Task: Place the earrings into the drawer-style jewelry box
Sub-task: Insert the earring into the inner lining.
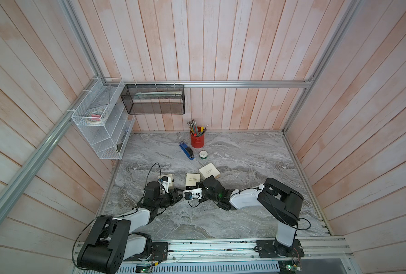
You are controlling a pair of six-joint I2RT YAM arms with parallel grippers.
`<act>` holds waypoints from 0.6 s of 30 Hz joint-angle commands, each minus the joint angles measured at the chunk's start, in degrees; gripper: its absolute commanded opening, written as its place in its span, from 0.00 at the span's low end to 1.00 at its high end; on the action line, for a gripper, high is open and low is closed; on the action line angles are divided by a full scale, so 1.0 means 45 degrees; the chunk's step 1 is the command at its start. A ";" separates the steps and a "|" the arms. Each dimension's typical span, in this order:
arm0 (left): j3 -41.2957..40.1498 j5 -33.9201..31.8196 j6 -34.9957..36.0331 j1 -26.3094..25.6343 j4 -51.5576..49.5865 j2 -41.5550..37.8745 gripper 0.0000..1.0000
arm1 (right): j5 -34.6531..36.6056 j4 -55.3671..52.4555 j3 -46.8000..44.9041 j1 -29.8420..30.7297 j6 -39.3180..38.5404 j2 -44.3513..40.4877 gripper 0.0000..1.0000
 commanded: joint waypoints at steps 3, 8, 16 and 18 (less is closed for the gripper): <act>0.0286 -0.0121 0.0409 0.0066 0.0253 0.0250 0.51 | 0.0246 -0.0499 0.0435 0.0086 0.0000 0.0349 0.00; 0.0320 -0.0252 0.0472 0.0095 0.0231 0.0317 0.50 | 0.0307 -0.0686 0.0620 0.0109 0.0001 0.0476 0.00; 0.0393 -0.0204 0.0511 0.0186 0.0260 0.0414 0.49 | 0.0389 -0.0795 0.0749 0.0168 -0.0016 0.0641 0.00; 0.0431 -0.0175 0.0546 0.0184 0.0248 0.0491 0.49 | 0.0448 -0.0841 0.0797 0.0168 -0.0018 0.0699 0.00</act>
